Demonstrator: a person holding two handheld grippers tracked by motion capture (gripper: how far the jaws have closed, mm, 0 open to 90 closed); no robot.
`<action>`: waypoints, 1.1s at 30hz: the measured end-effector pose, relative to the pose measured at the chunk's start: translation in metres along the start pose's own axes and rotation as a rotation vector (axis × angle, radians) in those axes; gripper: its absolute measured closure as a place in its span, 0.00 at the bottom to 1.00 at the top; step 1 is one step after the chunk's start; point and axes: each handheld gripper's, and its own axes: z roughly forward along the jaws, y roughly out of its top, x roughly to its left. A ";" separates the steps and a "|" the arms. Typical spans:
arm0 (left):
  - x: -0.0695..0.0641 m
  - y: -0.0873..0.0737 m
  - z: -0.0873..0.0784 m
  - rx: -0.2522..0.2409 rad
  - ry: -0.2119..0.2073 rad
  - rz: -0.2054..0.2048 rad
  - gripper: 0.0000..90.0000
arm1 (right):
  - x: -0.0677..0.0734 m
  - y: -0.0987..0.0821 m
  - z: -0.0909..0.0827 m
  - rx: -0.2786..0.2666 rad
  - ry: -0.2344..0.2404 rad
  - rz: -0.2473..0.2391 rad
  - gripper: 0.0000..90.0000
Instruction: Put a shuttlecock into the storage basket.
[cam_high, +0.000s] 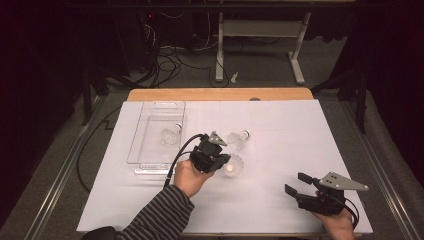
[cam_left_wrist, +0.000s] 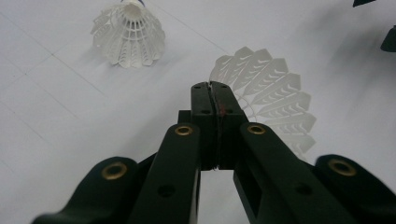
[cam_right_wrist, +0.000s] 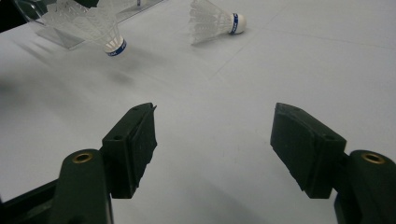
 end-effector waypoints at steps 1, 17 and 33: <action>0.000 0.000 0.000 -0.002 -0.001 -0.003 0.99 | 0.000 0.000 0.000 0.000 0.000 0.000 0.35; 0.004 -0.005 -0.011 -0.009 -0.016 -0.012 0.99 | 0.000 0.000 0.000 0.001 0.001 0.000 0.35; 0.015 -0.013 -0.026 -0.011 -0.011 -0.036 0.99 | 0.000 0.000 0.000 0.003 -0.001 -0.001 0.35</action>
